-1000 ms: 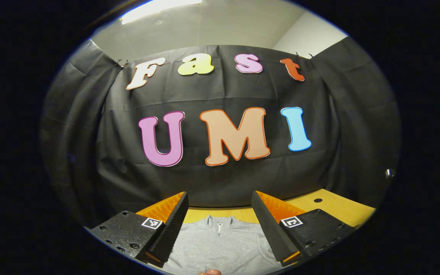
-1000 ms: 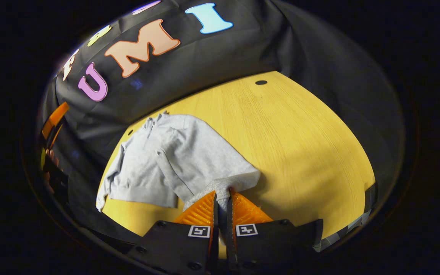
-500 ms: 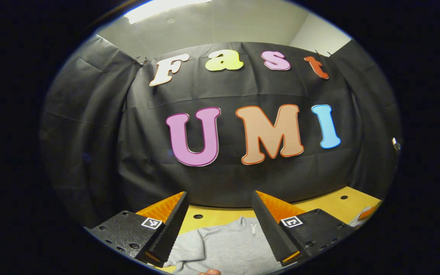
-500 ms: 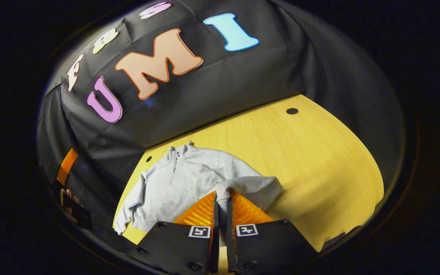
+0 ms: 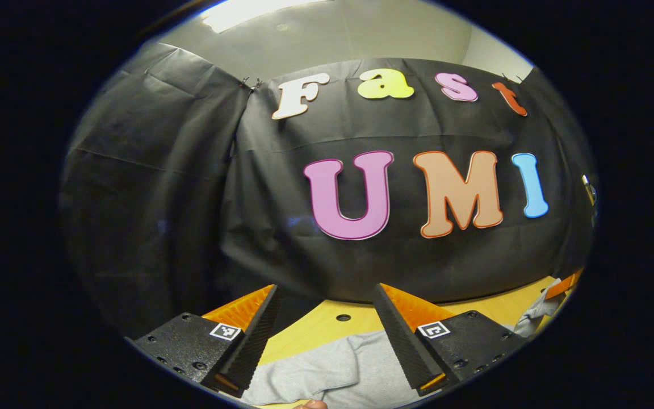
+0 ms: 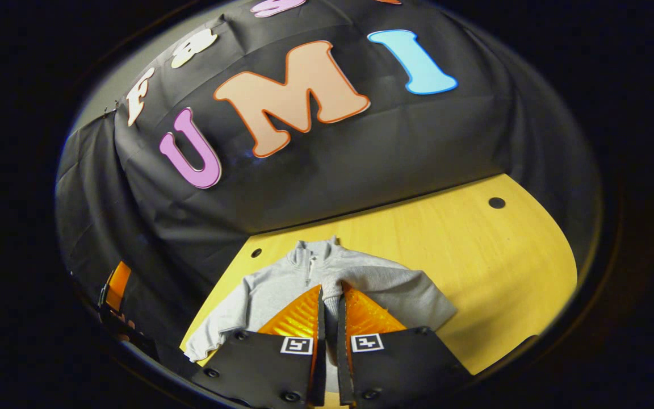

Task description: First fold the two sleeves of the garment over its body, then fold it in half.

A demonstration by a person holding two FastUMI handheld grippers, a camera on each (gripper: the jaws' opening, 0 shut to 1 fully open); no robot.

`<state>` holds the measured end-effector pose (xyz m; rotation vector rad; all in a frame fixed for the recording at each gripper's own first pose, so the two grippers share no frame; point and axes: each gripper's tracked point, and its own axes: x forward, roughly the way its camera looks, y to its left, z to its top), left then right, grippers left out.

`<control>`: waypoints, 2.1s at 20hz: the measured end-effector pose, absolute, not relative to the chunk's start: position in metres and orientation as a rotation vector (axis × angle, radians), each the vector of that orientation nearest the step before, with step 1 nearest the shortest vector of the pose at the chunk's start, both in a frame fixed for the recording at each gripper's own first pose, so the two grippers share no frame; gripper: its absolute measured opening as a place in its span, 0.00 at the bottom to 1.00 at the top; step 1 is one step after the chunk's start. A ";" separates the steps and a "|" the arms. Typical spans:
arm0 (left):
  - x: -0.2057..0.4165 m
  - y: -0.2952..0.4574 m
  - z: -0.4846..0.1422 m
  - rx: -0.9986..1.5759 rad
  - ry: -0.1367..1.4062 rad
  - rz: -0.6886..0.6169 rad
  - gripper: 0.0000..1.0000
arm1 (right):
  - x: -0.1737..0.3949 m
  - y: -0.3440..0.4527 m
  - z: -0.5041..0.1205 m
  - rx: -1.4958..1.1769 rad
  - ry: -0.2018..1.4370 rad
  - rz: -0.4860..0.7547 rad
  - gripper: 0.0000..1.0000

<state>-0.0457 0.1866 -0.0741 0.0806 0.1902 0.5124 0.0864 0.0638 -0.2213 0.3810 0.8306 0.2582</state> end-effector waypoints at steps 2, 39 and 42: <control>-0.056 0.203 -0.077 0.080 0.200 0.541 0.97 | 0.094 0.090 -0.222 0.364 0.831 0.296 0.10; -0.196 0.347 -0.279 -0.147 0.729 0.587 0.98 | 0.081 0.321 -0.313 0.132 0.952 0.540 0.96; -0.227 0.340 -0.313 -0.212 0.844 0.599 0.98 | 0.070 0.296 -0.314 0.112 0.970 0.524 0.96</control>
